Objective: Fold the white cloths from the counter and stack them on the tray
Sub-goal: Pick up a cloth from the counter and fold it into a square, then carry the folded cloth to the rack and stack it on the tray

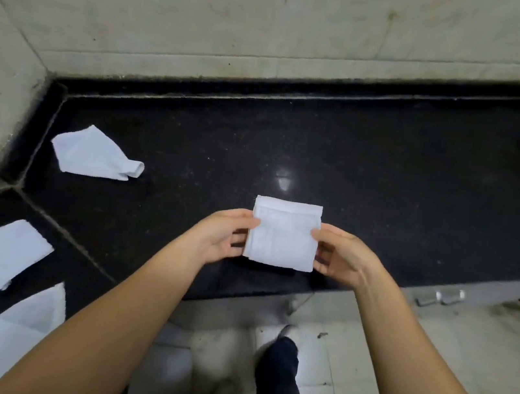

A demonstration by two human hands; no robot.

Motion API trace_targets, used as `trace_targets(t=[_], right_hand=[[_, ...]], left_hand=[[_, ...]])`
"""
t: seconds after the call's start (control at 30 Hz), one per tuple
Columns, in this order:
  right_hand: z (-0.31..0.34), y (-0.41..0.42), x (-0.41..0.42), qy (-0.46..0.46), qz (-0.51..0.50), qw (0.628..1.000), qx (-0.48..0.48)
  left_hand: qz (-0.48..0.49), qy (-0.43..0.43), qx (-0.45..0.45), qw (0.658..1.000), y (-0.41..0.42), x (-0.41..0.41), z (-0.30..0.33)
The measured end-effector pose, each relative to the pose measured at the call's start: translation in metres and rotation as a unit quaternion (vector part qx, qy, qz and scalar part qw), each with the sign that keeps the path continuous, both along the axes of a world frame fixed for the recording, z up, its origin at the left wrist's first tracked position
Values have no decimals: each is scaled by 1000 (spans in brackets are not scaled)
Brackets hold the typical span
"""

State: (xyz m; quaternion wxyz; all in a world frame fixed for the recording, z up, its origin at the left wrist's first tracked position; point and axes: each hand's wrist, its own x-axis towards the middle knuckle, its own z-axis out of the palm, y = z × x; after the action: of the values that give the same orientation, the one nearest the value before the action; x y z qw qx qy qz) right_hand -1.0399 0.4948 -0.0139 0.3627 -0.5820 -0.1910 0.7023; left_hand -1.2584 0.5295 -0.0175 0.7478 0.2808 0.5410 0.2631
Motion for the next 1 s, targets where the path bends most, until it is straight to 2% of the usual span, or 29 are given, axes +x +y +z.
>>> trace_targets(t=[0.2, 0.47, 0.8, 1.0], right_hand=[[5, -78, 63, -23, -157, 987, 7], [11, -168, 188, -23, -312, 950, 24], [48, -281, 427, -87, -405, 910, 24], [55, -294, 521, -96, -420, 902, 41]], left_hand=[[-131, 11, 3, 991, -26, 85, 7], [-283, 19, 38, 958, -64, 248, 23], [-380, -12, 50, 924, -147, 524, 32], [-404, -10, 60, 913, -155, 626, 41]])
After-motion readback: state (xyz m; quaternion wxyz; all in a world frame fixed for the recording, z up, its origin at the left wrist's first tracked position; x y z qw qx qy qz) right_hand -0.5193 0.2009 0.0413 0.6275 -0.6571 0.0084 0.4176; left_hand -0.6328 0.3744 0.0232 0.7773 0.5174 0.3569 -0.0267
